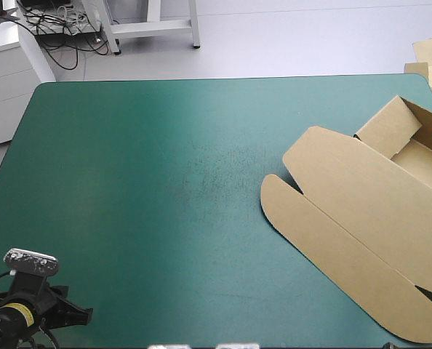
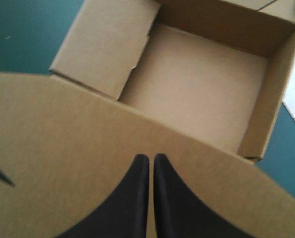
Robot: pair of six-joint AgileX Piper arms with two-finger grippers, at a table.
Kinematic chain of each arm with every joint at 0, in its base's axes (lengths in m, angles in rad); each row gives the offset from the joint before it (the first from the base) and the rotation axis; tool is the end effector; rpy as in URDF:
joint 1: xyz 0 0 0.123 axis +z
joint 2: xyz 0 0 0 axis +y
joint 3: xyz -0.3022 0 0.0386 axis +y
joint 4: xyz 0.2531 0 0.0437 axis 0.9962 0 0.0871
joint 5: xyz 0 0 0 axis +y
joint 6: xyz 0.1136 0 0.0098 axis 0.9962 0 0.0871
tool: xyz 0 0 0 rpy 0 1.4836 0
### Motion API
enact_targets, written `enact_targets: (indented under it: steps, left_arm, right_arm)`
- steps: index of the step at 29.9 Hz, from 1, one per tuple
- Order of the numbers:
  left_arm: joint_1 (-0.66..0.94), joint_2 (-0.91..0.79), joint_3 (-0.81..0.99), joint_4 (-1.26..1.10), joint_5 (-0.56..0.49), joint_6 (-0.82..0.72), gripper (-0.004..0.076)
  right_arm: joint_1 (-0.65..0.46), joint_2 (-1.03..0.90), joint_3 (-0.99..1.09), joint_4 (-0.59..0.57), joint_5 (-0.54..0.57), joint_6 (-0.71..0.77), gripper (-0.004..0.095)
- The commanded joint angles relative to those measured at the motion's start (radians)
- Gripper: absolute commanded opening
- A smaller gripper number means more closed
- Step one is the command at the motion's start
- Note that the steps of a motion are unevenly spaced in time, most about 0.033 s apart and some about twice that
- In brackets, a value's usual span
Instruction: Fold the box
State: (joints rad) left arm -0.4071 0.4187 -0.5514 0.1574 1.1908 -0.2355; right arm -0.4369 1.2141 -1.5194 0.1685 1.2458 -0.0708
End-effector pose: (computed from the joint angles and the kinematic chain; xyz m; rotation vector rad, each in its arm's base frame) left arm 0.0513 -0.0040 0.2650 0.2328 2.5121 -0.0494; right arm 0.2190 -0.0822 0.4528 0.4307 2.3666 -0.0166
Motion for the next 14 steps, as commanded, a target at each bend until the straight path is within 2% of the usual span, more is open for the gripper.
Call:
enact_targets:
  steps: [1,7,14]
  left_arm:
    - [-0.005,-0.012,0.001,-0.008,-0.072,-0.012,-0.0010]
    - [-0.005,-0.047,0.031,-0.029,-0.153,0.034,-0.0010]
    - [-0.005,-0.053,0.031,-0.030,-0.133,0.037,-0.0010]
  right_arm:
    - [0.096,-0.147,0.090,0.005,0.009,-0.016,0.0002]
    - [0.261,-0.415,0.334,0.049,0.009,-0.023,0.0000]
    - [0.289,-0.676,0.599,0.054,0.004,-0.043,0.0000]
